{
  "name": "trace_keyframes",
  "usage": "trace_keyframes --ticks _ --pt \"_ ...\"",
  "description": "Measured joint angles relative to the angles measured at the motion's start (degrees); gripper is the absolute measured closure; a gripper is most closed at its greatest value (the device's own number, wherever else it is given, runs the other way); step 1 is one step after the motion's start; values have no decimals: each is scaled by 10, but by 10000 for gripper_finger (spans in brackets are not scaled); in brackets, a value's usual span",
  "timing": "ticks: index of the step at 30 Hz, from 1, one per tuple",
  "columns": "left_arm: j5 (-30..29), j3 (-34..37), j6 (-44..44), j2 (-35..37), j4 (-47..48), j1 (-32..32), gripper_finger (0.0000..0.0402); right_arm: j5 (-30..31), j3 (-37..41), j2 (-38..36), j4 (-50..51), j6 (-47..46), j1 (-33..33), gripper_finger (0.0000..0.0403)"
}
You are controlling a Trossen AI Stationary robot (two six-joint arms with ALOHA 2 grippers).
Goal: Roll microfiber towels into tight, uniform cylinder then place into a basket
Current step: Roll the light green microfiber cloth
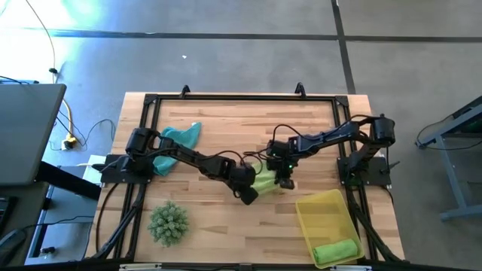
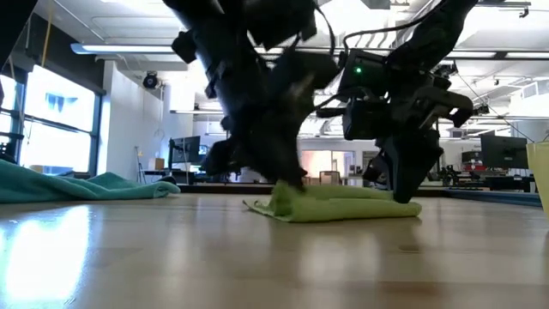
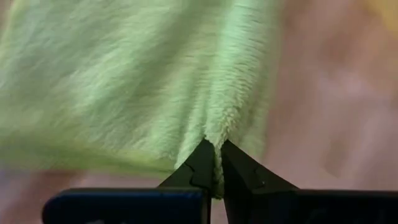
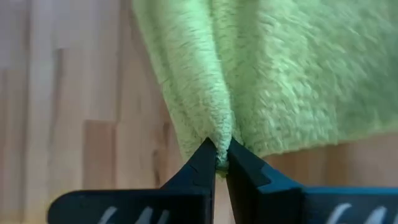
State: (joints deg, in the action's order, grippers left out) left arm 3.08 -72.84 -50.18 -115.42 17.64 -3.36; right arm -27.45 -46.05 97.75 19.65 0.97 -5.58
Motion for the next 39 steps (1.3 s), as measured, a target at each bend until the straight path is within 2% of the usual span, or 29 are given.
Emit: trace_keyframes --ticks 2,8,16,20,26,31,35,37,39 --pt "-23 -1 -18 -6 21 3 394 6 -2 8 -5 1 0 391" --pt "-30 -4 -22 -25 27 1 394 7 -1 11 -8 27 0 385" --pt "-51 -3 -22 -26 29 -3 394 21 3 -65 30 76 -1 298" --pt "-52 -3 -22 -27 27 -3 394 23 2 -106 29 138 23 270" --pt "-55 -1 -8 -27 21 -5 394 164 2 -107 -9 248 103 265" --pt "-59 -1 -6 -27 21 -5 394 280 1 -92 -27 260 149 265" --pt "-59 -1 -6 -27 21 -5 394 401 1 -107 61 223 170 265" --pt "-59 -1 -3 -27 20 -5 394 436 1 -117 114 206 176 265" --pt "-59 -1 -2 -27 20 -4 394 445 1 -130 145 182 182 265"
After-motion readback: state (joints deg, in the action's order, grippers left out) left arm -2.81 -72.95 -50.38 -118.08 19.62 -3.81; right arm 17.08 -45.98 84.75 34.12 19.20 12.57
